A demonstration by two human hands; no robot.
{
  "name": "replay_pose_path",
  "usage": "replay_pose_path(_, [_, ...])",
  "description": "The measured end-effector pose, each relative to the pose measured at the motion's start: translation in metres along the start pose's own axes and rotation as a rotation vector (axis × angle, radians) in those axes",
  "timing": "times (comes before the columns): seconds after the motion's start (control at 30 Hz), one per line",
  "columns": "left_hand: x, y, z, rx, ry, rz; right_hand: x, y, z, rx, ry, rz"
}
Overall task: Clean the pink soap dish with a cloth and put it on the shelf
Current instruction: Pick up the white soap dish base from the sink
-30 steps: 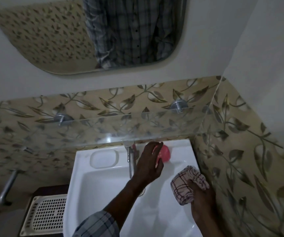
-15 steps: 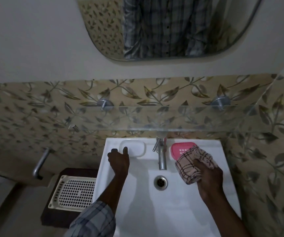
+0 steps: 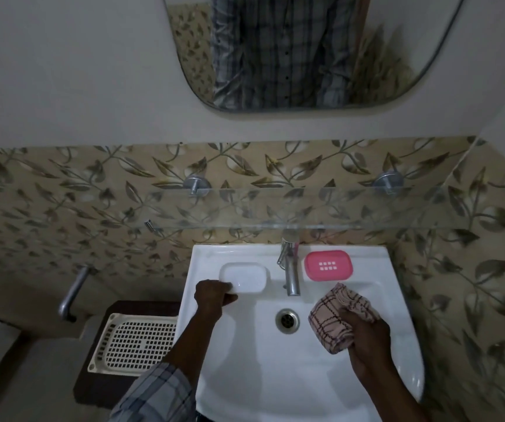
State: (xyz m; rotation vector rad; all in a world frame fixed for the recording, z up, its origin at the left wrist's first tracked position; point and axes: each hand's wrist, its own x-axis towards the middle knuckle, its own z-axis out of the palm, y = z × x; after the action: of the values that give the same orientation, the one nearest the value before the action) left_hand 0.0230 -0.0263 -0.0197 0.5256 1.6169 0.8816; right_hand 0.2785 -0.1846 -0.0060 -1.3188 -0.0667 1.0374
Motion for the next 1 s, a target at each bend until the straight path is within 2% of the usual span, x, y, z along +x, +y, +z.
replay_pose_path(0.13, [-0.022, -0.013, -0.006, -0.013, -0.106, -0.030, -0.012, 0.001, -0.001, 0.023, 0.011, 0.029])
replay_pose_path(0.23, [-0.040, -0.019, -0.005, 0.084, -0.120, 0.084, -0.020, 0.001, -0.003, 0.044, 0.041, 0.038])
replay_pose_path(0.3, [-0.049, -0.019, -0.004, 0.183, -0.054, 0.229, -0.020, 0.001, -0.002, 0.057, 0.053, 0.042])
replay_pose_path(0.4, [-0.057, -0.019, -0.006, 0.378, 0.050, 0.545, -0.021, 0.001, -0.003, 0.065, 0.065, 0.048])
replay_pose_path(0.47, [-0.062, -0.019, -0.008, 0.426, 0.076, 0.717, -0.022, 0.002, -0.003, 0.064, 0.072, 0.050])
replay_pose_path(0.73, [-0.064, -0.028, -0.011, 0.561, 0.004, 0.984, -0.028, 0.008, -0.003, 0.049, 0.075, 0.067])
replay_pose_path(1.0, [-0.074, -0.011, -0.010, 0.748, 0.041, 1.419, -0.022, 0.008, -0.002, 0.060, 0.070, 0.075])
